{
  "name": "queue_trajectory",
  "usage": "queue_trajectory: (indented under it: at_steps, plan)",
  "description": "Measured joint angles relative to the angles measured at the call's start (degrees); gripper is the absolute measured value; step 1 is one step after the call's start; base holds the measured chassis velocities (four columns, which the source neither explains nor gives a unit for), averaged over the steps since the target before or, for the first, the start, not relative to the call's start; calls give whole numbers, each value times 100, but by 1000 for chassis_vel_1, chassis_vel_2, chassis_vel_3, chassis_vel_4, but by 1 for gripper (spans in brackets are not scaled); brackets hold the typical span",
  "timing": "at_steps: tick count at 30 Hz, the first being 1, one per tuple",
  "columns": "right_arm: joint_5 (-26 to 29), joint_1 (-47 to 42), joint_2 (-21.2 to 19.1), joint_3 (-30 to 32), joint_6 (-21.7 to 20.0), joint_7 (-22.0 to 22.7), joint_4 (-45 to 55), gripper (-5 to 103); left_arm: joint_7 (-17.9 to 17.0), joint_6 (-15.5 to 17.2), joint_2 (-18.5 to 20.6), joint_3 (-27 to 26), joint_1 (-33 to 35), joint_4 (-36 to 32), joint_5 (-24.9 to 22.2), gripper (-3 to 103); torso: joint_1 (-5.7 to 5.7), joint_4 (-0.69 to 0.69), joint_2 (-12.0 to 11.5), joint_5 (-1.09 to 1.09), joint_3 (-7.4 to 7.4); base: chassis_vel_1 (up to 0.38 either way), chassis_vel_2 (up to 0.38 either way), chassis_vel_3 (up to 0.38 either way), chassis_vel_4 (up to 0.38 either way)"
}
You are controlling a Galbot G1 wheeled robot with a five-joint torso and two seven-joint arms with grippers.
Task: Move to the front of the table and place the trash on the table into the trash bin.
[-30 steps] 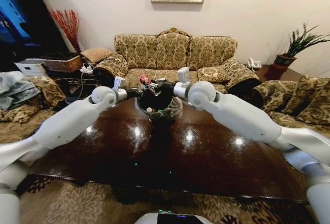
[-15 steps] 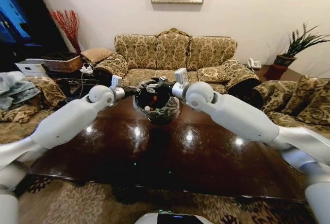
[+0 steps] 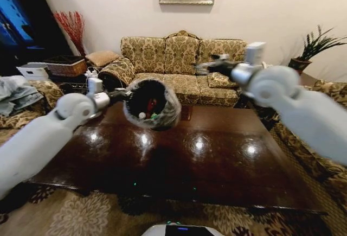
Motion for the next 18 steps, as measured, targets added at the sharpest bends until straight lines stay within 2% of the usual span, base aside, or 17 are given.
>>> queue_trajectory:
  at_steps: [1,2,3,4,5,6,7,8,9,10,11,12,13,15,16,17,18]
  plan:
    - [-144,-760,-252,647,-55,396,366,100,88,97,-75,-414,393,-85,183,2,1,-2,-1,-2,2,0,0,0,0]
    - [-122,-1285,-293,1229,-146,626,646,100,138,169,-162,-754,710,-139,285,2,2,-2,0,-8,2,0,0,0,0]
    - [-122,-1285,-293,1229,-146,626,646,100,138,169,-162,-754,710,-139,285,2,2,-2,0,-8,2,0,0,0,0]
    - [-29,-2092,-240,2077,-322,853,1044,100,189,219,-276,-1164,1093,-205,381,2,2,-2,0,-12,1,0,0,0,0]
    - [56,-2649,-131,2614,-455,925,1331,100,239,230,-370,-1535,1429,-267,448,2,1,-3,0,-13,1,0,0,0,0]
    - [117,-3613,146,3569,-594,944,1788,100,338,230,-497,-2070,1932,-357,520,2,1,1,0,-5,1,0,0,0,0]
    - [85,-4162,346,4124,-605,897,1987,100,420,229,-588,-2442,2308,-425,562,2,1,3,0,-7,1,64,-17,-21,39]
    - [85,-4162,346,4124,-605,897,1987,100,420,229,-588,-2442,2308,-425,562,2,1,3,0,-7,1,64,-17,-21,39]
    - [-55,-4988,698,4945,-605,679,2232,100,544,222,-694,-2838,2752,-497,601,2,1,7,0,-7,0,64,-11,-21,39]
    - [-103,-5191,787,5139,-604,606,2284,100,597,217,-739,-2979,2911,-524,611,2,1,7,0,-7,0,56,-11,-21,60]
    - [-424,-6399,1403,6125,-563,97,2582,100,827,115,-956,-3559,3529,-656,627,2,1,4,-1,-9,2,66,-46,-34,89]
    - [-589,-6900,1747,6476,-526,-137,2674,100,918,-55,-1121,-3824,3802,-739,631,2,2,3,-1,-4,2,66,-85,-95,89]
    - [-589,-6900,1747,6476,-526,-137,2674,100,918,-55,-1121,-3824,3802,-739,631,2,2,3,-1,-4,2,66,-85,-95,89]
    - [-1031,-7655,2588,6894,-450,-693,2725,100,1008,-579,-1479,-4167,4262,-952,659,2,2,2,-1,-6,1,111,-103,-119,122]
    - [-1031,-7655,2588,6894,-450,-693,2725,100,1008,-579,-1479,-4167,4262,-952,659,2,2,2,-1,-6,1,111,-121,-143,122]
    - [-1410,-7983,3048,6968,-356,-1065,2728,100,1019,-707,-1659,-4265,4419,-1105,690,2,1,0,0,-3,0,131,-121,-152,140]
    - [-1847,-8272,3451,6922,-217,-1369,2727,100,1002,-745,-1812,-4321,4525,-1279,705,2,0,0,0,-9,0,138,-157,-152,143]
